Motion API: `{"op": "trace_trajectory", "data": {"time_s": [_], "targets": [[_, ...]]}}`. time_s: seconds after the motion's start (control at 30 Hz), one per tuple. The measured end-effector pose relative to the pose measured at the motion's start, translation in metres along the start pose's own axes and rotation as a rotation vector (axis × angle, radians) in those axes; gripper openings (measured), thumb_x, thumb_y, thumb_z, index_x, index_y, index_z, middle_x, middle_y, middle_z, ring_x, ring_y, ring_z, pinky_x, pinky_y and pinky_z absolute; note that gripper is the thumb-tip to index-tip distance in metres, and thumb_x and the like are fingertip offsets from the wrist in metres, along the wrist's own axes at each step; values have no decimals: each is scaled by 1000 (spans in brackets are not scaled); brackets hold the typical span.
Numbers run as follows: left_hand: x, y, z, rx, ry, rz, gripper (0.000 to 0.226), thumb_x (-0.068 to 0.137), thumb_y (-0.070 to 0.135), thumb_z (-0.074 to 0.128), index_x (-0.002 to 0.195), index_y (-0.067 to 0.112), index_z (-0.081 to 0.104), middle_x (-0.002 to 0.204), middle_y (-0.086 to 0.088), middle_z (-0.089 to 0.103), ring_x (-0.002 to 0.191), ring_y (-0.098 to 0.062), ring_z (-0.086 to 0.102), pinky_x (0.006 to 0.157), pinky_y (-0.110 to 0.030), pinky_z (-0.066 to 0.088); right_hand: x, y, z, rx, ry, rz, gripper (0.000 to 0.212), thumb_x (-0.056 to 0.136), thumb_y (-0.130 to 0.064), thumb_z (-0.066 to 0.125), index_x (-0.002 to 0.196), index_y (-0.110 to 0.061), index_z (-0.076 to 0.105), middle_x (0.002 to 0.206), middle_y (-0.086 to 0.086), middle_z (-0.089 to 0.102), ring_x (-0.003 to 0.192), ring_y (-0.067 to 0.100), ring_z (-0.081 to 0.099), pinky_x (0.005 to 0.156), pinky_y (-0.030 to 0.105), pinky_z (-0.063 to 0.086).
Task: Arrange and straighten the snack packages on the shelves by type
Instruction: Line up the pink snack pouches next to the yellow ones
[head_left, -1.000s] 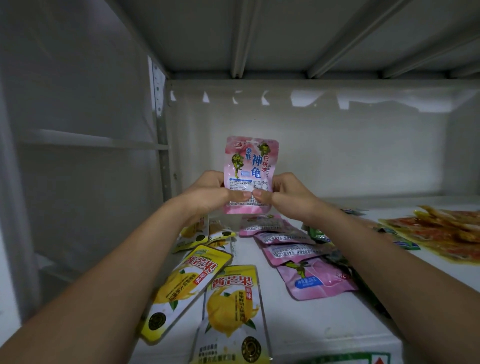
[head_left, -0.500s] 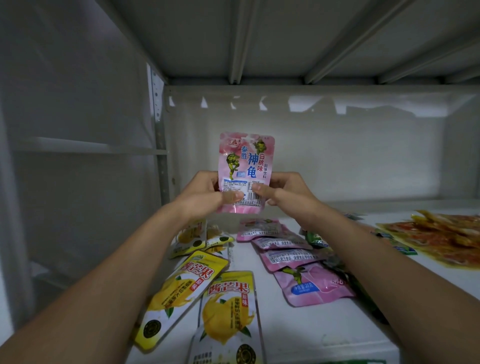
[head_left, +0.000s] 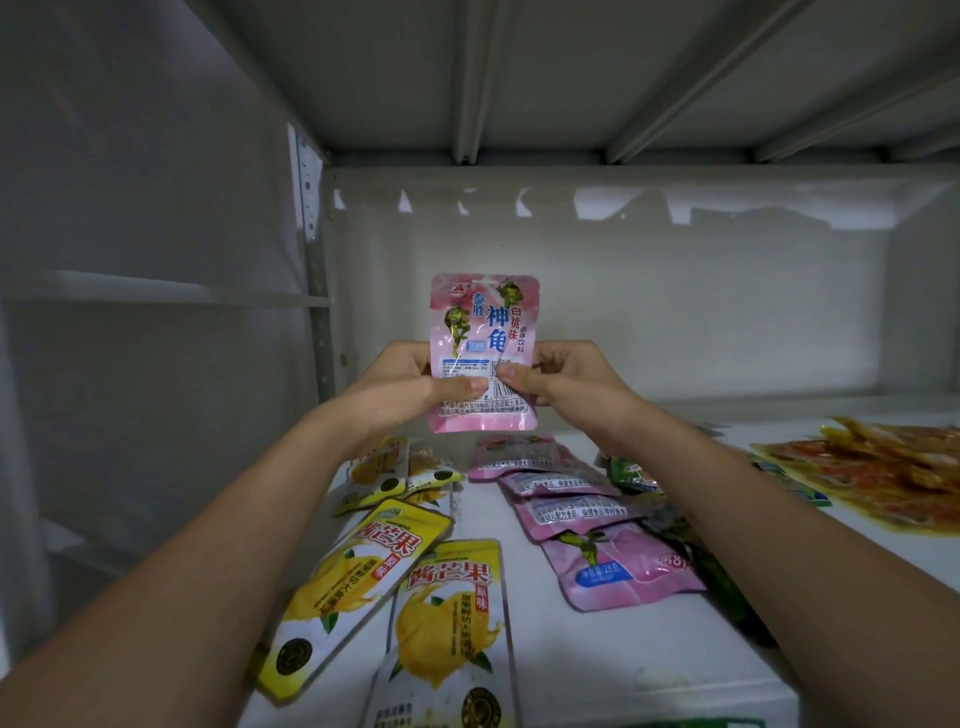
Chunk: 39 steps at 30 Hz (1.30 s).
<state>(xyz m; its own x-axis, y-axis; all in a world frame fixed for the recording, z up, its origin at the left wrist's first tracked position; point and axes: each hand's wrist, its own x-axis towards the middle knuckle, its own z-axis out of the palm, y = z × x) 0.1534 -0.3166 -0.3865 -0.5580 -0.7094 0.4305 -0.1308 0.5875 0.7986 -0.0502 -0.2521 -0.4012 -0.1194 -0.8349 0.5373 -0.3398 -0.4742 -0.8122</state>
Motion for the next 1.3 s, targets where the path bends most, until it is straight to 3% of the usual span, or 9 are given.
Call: {"op": "trace_trajectory", "data": {"time_s": [0.1, 0.17, 0.4, 0.53, 0.63, 0.8, 0.93, 1.13, 1.3], "targets": [[1, 0, -1, -10, 35, -9, 21, 86, 10, 82, 106, 7, 79, 101, -5, 82, 98, -27, 78, 93, -44, 61, 0, 1, 0, -39, -13, 6, 6, 97, -9, 72, 98, -10, 77, 85, -4, 78, 70, 2, 69, 68, 15, 53], [1, 0, -1, -8, 32, -5, 22, 87, 8, 81, 108, 6, 78, 103, -5, 81, 99, -25, 78, 96, -48, 60, 0, 0, 2, -41, -6, 9, 10, 98, -9, 71, 105, -8, 77, 91, -2, 80, 75, 2, 72, 70, 16, 54], [0, 1, 1, -44, 61, 36, 22, 97, 22, 73, 110, 5, 75, 100, -5, 81, 93, -22, 78, 87, -36, 58, 0, -2, 5, -56, 42, -10, 13, 101, -11, 68, 105, -3, 76, 90, 8, 77, 71, 9, 67, 61, 17, 53], [3, 1, 1, -101, 154, 45, 27, 99, 22, 71, 107, -4, 73, 100, -14, 80, 93, -34, 76, 81, -40, 62, 0, -3, 6, -40, -22, 43, 9, 99, -14, 71, 105, -15, 77, 92, -4, 80, 81, 7, 73, 76, 28, 59], [1, 1, -1, -168, 167, 36, 24, 96, 20, 73, 107, -2, 73, 98, -11, 81, 87, -26, 78, 68, -29, 61, 0, -2, 8, -7, -127, 91, 16, 94, -17, 77, 109, -21, 77, 107, -2, 81, 106, 22, 75, 94, 40, 59], [4, 1, 0, -220, 172, 36, 25, 91, 20, 77, 106, 0, 74, 103, -14, 80, 100, -35, 76, 90, -45, 62, -5, 1, 11, 18, -146, 67, 14, 95, -7, 73, 107, -15, 74, 93, 1, 80, 80, 13, 74, 68, 20, 58], [1, 4, 4, -153, 42, -36, 40, 79, 31, 89, 112, 14, 74, 106, -3, 81, 104, -26, 76, 92, -40, 58, -3, 3, 8, -86, -88, 43, 10, 102, -11, 66, 109, -11, 73, 86, 4, 74, 77, 14, 70, 74, 25, 58], [0, -2, 6, -16, 77, -3, 17, 89, 10, 81, 104, 15, 79, 94, 0, 82, 68, -6, 69, 55, -18, 50, -3, 3, 8, -163, -23, 12, 8, 99, -12, 70, 105, -14, 75, 83, -1, 76, 69, 5, 70, 60, 14, 51], [-2, 0, 1, -24, 54, 13, 12, 91, 4, 76, 99, 13, 76, 79, 5, 79, 58, -1, 65, 53, -17, 47, -1, 1, 10, -80, -42, 33, 24, 95, -24, 77, 118, -16, 77, 105, -1, 81, 96, 16, 77, 76, 25, 61]]}}
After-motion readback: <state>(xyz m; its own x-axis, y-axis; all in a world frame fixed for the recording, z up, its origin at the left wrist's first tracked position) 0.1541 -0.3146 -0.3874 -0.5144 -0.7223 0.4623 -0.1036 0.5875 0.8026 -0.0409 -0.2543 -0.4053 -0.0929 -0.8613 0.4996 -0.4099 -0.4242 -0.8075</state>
